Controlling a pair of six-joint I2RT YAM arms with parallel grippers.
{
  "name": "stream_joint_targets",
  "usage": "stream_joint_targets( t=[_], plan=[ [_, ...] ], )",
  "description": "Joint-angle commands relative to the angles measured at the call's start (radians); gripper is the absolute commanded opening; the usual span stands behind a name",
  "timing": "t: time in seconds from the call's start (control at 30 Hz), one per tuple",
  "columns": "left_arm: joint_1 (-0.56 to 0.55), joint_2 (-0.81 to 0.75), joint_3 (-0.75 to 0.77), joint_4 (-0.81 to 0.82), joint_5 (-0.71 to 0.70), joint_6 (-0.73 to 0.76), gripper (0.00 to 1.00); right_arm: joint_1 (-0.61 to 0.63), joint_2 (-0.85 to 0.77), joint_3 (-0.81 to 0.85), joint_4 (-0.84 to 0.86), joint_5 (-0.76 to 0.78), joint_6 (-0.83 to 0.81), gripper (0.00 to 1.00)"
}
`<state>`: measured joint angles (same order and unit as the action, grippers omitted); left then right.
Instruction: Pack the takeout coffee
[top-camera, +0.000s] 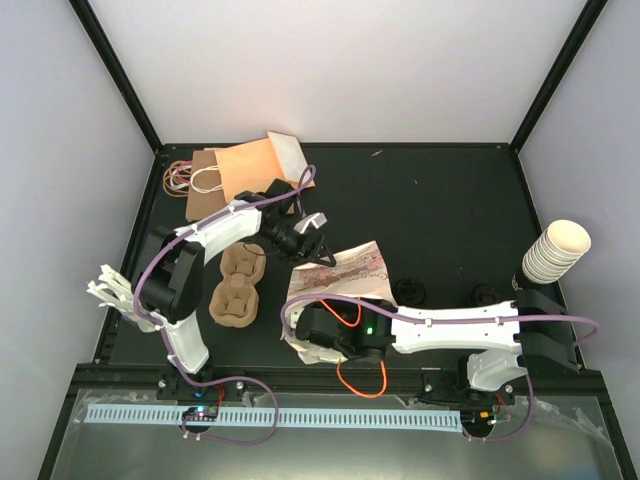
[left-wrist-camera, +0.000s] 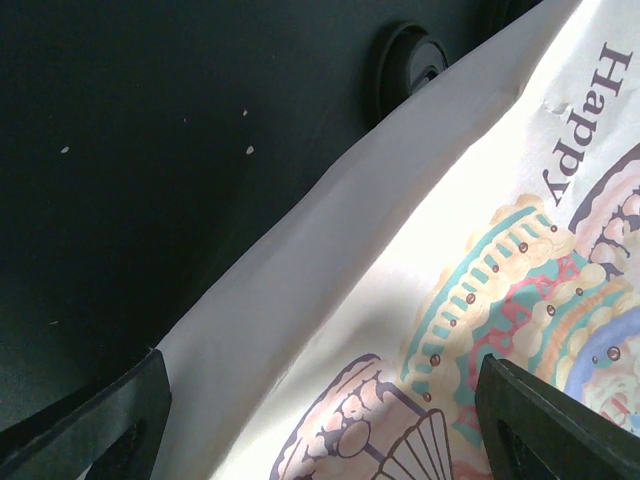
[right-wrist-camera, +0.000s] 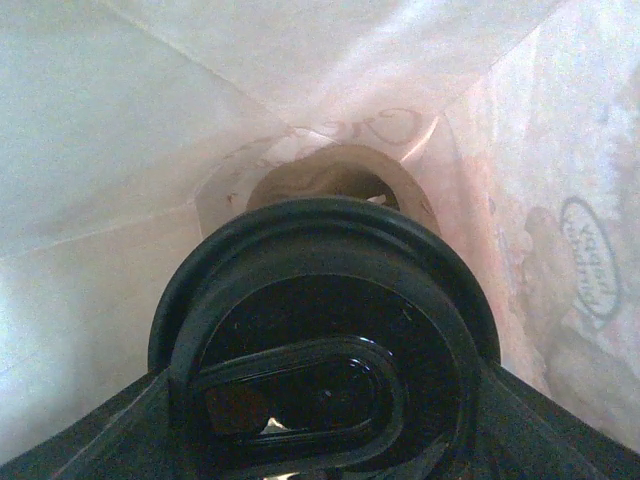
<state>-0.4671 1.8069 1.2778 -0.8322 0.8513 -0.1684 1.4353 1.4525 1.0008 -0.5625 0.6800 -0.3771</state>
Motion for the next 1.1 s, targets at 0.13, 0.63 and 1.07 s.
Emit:
stream_joint_targets(
  t=[0.13, 0.63, 1.07],
  plan=[
    [-0.015, 0.014, 0.053, -0.007, 0.019, -0.016, 0.86, 0.027, 0.02, 0.046, -0.018, 0.101, 0.041, 0.3],
    [-0.024, 0.02, 0.042, 0.013, -0.004, -0.022, 0.84, 0.06, -0.045, 0.075, -0.087, -0.019, 0.085, 0.3],
    [-0.039, 0.016, 0.015, 0.021, -0.009, -0.025, 0.81, 0.079, -0.047, 0.133, -0.192, -0.067, 0.151, 0.28]
  ],
)
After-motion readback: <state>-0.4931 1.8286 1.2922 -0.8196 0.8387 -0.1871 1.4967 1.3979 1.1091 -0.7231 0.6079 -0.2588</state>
